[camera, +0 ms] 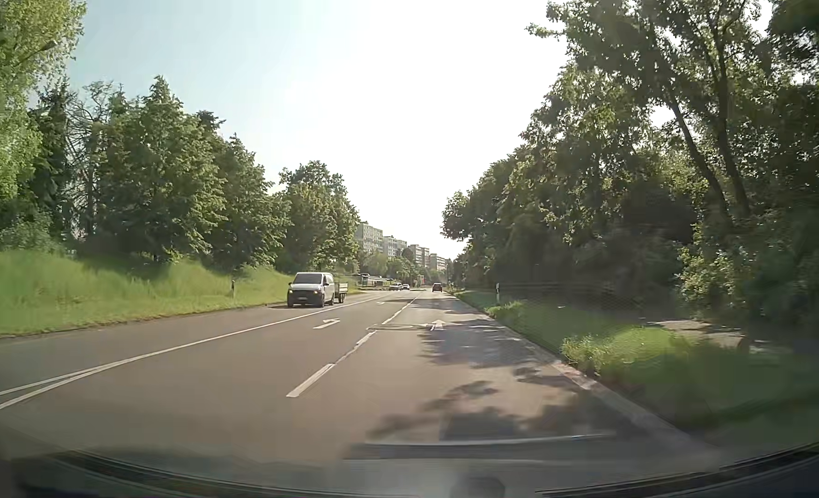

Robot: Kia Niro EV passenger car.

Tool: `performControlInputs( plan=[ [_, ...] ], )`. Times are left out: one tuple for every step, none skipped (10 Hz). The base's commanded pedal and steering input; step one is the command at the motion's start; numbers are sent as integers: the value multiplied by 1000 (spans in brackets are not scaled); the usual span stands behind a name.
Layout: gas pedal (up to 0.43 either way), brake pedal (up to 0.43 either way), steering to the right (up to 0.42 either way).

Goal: Follow the waypoints while adhering to traffic rules and regulations

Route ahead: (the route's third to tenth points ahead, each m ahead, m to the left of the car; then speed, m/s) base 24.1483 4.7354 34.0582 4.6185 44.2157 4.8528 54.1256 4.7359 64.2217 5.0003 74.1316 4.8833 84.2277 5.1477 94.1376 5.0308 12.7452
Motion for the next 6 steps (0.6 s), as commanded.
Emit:
performControlInputs(
  plan=[
    [47, 30, -1],
    [47, 30, -1],
    [47, 30, -3],
    [47, 30, -3],
    [47, 30, -2],
    [39, 30, -3]
  ],
)
